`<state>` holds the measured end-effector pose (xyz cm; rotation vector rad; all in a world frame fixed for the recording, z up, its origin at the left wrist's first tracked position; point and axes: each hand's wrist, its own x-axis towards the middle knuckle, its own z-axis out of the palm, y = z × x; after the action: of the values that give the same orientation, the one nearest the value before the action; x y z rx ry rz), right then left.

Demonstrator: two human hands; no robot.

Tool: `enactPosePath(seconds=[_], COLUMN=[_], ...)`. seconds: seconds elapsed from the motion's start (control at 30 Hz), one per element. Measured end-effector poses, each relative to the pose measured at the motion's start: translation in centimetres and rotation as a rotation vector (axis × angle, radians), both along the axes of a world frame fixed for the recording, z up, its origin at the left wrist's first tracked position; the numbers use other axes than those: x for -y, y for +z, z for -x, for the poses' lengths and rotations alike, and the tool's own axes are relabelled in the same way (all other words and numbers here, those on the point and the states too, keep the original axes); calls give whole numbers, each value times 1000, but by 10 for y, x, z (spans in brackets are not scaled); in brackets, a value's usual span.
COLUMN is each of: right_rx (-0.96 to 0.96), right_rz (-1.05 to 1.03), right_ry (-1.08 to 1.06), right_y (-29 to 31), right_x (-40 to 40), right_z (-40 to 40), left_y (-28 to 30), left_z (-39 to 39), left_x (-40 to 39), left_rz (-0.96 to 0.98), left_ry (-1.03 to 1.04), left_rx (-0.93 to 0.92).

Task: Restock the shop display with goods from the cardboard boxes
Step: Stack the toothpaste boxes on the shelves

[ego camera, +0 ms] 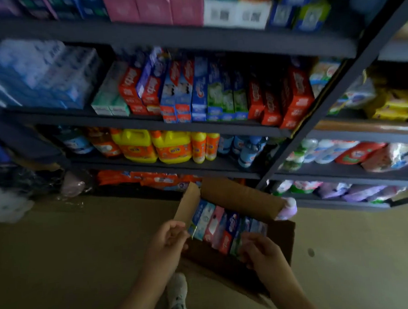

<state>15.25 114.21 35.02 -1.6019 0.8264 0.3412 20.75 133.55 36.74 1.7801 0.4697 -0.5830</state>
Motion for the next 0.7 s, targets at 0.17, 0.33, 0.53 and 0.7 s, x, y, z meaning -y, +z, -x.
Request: enactPosePath(seconds=[0.17,0.33,0.53,0.7], right_rx=[222,447,663,872], right_rz=[-20,48,276,649], right_ry=[113,258,381,493], right_y=[81,157,213,246], right_x=[-25,-63,-132,-204], right_z=[-58,-114,-196,-278], left_y=[71,134,192,217], left_z=[-35,-79,-167,-241], left_x=[-23,-58,-113,-159], left_rz=[51,108,101,103], left_ry=[70,126,190,164], left_rx=[197,401,618,665])
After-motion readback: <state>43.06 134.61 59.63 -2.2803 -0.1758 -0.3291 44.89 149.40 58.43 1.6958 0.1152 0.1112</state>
